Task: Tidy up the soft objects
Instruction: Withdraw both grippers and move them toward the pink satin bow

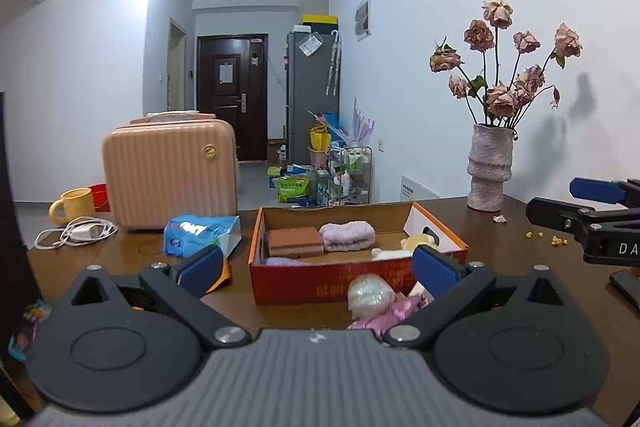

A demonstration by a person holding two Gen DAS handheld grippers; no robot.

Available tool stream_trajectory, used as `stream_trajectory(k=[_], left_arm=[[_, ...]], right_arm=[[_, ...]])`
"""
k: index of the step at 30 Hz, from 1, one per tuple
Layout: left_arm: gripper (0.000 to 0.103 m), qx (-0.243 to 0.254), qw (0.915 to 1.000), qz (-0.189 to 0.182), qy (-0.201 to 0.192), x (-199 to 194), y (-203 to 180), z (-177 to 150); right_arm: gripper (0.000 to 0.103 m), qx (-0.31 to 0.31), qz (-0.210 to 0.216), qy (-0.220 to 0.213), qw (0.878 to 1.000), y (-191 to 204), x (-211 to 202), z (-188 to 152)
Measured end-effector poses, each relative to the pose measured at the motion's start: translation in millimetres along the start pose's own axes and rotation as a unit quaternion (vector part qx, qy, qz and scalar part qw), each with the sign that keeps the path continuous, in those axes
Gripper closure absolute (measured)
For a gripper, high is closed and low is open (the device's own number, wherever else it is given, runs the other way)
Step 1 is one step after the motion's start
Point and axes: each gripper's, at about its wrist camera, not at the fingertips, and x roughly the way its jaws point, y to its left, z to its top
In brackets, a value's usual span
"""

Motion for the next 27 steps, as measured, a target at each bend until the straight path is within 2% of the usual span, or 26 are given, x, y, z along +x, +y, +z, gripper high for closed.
stream_trajectory(k=[4, 10, 13, 17, 21, 27], left_arm=[[0.0, -0.015, 0.9999, -0.003, -0.003, -34, -3, -27], [0.0, -0.001, 1.0, -0.002, 0.002, -80, -14, -73], [0.0, -0.006, 0.9999, 0.0, 0.015, -101, -15, -94], [0.0, -0.024, 0.9989, -0.017, 0.035, -127, -12, -116], [0.0, -0.006, 0.9987, -0.025, 0.044, -131, -15, -123], [0.0, -0.024, 0.9966, -0.027, 0.074, -106, -17, -132]], right_arm=[[0.014, 0.01, 0.001, 0.002, 1.0, 7, -33, -23], [0.013, 0.014, 0.008, 0.025, 1.0, 24, -88, -65], [0.013, 0.019, 0.012, 0.038, 0.999, 32, -113, -83], [0.013, 0.034, 0.019, 0.06, 0.997, 41, -144, -107], [0.013, 0.041, 0.026, 0.09, 0.995, 48, -156, -125], [0.013, 0.046, 0.014, 0.106, 0.993, 46, -141, -134]])
